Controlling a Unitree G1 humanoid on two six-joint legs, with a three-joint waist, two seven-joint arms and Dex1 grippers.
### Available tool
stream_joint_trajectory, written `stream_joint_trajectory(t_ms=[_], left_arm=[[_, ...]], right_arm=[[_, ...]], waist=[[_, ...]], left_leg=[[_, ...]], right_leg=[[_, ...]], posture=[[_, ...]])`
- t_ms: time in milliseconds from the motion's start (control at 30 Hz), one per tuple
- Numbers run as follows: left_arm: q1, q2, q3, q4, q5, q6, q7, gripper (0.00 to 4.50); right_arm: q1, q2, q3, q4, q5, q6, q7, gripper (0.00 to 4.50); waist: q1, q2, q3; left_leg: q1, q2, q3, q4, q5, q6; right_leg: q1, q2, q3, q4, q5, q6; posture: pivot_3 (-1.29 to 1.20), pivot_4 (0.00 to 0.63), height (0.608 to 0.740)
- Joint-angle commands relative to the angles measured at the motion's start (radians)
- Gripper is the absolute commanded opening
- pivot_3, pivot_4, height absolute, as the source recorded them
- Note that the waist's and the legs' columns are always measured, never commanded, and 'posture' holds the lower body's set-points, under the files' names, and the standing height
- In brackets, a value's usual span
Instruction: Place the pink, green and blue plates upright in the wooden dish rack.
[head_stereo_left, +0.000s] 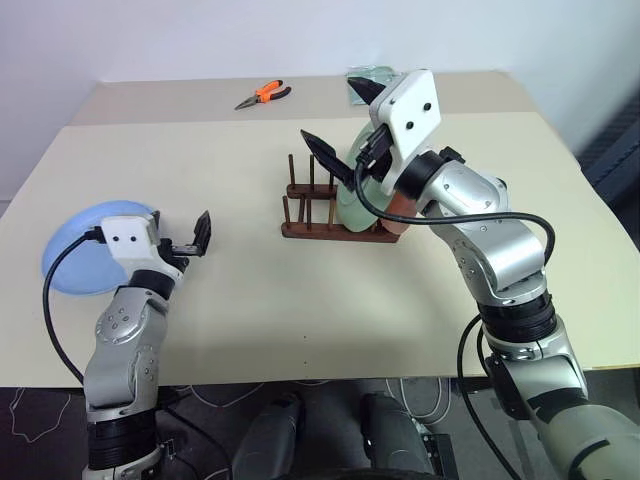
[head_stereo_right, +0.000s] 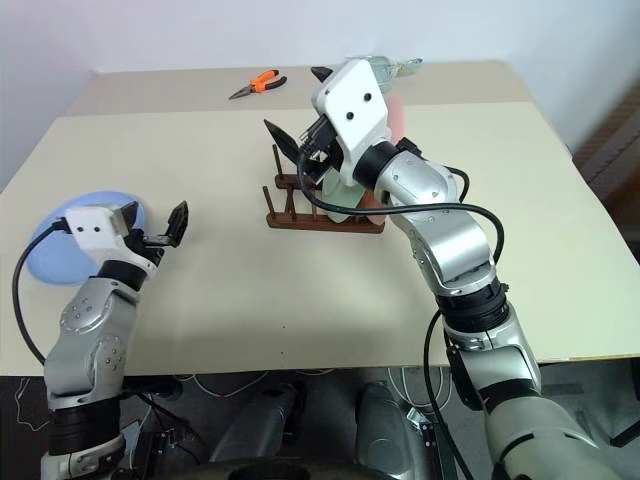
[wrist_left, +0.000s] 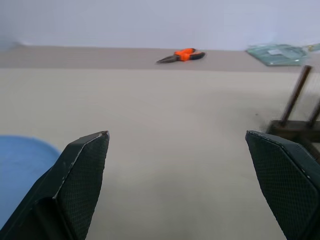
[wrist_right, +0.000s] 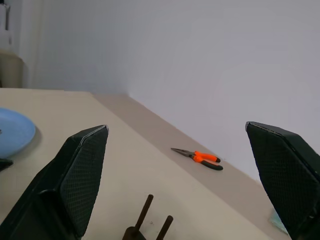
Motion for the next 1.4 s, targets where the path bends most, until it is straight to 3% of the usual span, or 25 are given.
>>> stream_joint_trajectory(t_ms=[33, 133, 300, 533, 633, 867, 1033, 1200, 1400], left_arm=[[-0.025, -0.003, 0.124, 0.000, -0.018, 0.002, 0.110, 4.48], [-0.063, -0.019, 0.234, 0.036, 0.008, 0.016, 0.284, 4.48], [-0.130, -0.042, 0.433, 0.027, 0.058, 0.107, 0.622, 4.48], [-0.162, -0.090, 0.514, -0.013, -0.176, 0.370, 0.648, 4.48], [-0.172, -0.091, 0.537, 0.014, -0.305, 0.433, 0.606, 3.72], [-0.200, -0.092, 0.612, 0.062, -0.449, 0.440, 0.694, 0.13], [-0.196, -0.057, 0.520, 0.049, -0.448, 0.440, 0.630, 0.03], [-0.208, -0.046, 0.332, -0.040, -0.395, 0.366, 0.502, 0.03], [-0.187, -0.060, 0.236, -0.059, -0.298, 0.295, 0.509, 0.03]], right_arm=[[-0.028, 0.002, 0.001, -0.016, -0.015, -0.069, 0.076, 4.50], [-0.023, -0.033, 0.081, -0.022, -0.086, -0.141, 0.174, 4.50], [0.012, -0.009, 0.155, 0.010, -0.179, -0.212, 0.206, 4.50], [0.041, 0.037, 0.165, 0.003, -0.200, -0.241, 0.237, 4.50], [0.059, 0.053, 0.170, 0.002, -0.207, -0.249, 0.246, 4.50], [0.070, 0.066, 0.156, 0.032, -0.224, -0.249, 0.265, 4.50], [0.071, 0.065, 0.137, 0.031, -0.213, -0.224, 0.277, 4.50], [0.082, 0.059, 0.154, 0.031, -0.264, -0.269, 0.261, 4.50], [0.089, 0.071, 0.157, 0.056, -0.289, -0.308, 0.263, 4.50]], waist=[[-0.003, 0.000, 0.000], [-0.003, 0.000, 0.000], [0.000, -0.003, -0.001], [0.003, -0.005, -0.002], [0.000, -0.007, -0.002], [-0.004, -0.007, -0.002], [0.001, -0.008, -0.002], [0.002, -0.008, -0.002], [-0.009, -0.008, -0.002]], left_leg=[[0.000, 0.001, 0.000, 0.000, 0.000, 0.000], [0.000, 0.003, 0.001, 0.000, 0.000, -0.001], [0.000, 0.004, 0.001, 0.001, -0.001, -0.003], [0.000, 0.004, 0.000, 0.003, -0.001, -0.004], [0.000, 0.004, 0.000, 0.003, -0.001, -0.004], [0.000, 0.007, 0.001, 0.003, -0.001, -0.007], [0.000, 0.007, 0.001, 0.003, -0.001, -0.007], [0.000, 0.007, 0.002, 0.003, -0.001, -0.007], [0.001, 0.009, 0.005, 0.002, -0.001, -0.008]], right_leg=[[0.000, 0.000, 0.000, 0.000, 0.000, 0.000], [-0.001, 0.002, 0.000, 0.000, 0.001, -0.001], [-0.001, 0.004, 0.000, 0.000, 0.001, -0.001], [0.001, 0.004, 0.000, 0.000, 0.001, -0.001], [0.001, 0.004, -0.001, 0.001, 0.001, -0.002], [0.000, 0.007, 0.000, 0.001, 0.002, -0.003], [0.000, 0.007, 0.000, 0.001, 0.003, -0.004], [0.000, 0.007, 0.000, 0.000, 0.003, -0.004], [-0.002, 0.009, 0.003, 0.001, 0.003, -0.005]], posture=[[0.00, 0.150, 0.740], [0.00, 0.150, 0.740], [0.00, 0.150, 0.740], [0.00, 0.150, 0.740], [0.00, 0.150, 0.740], [0.00, 0.150, 0.740], [0.00, 0.150, 0.740], [0.00, 0.150, 0.740], [0.00, 0.150, 0.740]])
